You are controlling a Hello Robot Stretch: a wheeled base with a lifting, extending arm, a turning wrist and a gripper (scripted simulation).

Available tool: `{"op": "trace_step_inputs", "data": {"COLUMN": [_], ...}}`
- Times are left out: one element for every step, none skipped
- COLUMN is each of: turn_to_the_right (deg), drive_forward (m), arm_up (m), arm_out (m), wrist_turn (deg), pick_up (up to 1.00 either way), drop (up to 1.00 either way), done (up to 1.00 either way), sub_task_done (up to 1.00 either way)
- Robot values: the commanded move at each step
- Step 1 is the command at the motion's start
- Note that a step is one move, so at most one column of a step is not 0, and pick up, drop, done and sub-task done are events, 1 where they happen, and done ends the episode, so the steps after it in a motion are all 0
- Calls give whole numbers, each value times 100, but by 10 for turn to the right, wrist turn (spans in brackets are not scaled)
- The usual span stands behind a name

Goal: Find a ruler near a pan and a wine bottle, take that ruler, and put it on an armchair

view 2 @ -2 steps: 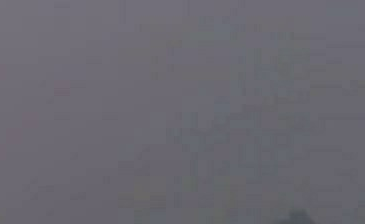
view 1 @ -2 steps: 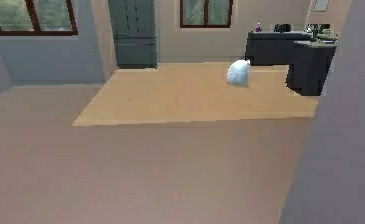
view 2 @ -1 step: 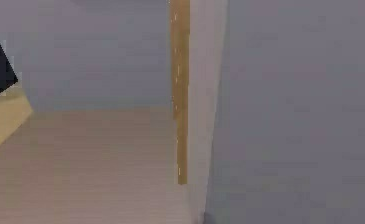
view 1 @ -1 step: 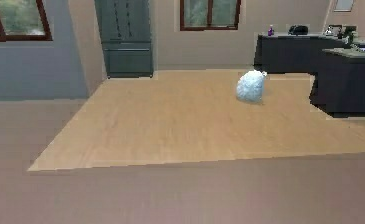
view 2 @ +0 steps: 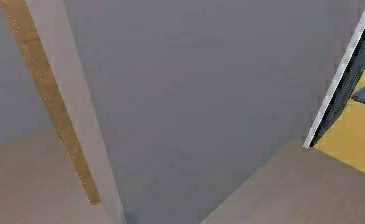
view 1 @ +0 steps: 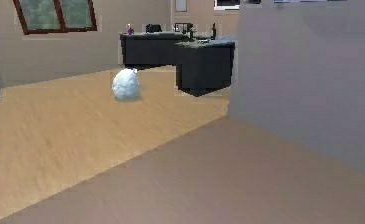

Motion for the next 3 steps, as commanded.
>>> {"op": "trace_step_inputs", "data": {"turn_to_the_right": [30, -90, 0], "drive_forward": [0, 0, 40], "arm_up": [0, 0, 0], "arm_out": [0, 0, 0], "wrist_turn": [0, 0, 0], "pick_up": [0, 0, 0], "drop": [0, 0, 0], "done": [0, 0, 0], "sub_task_done": [0, 0, 0]}}
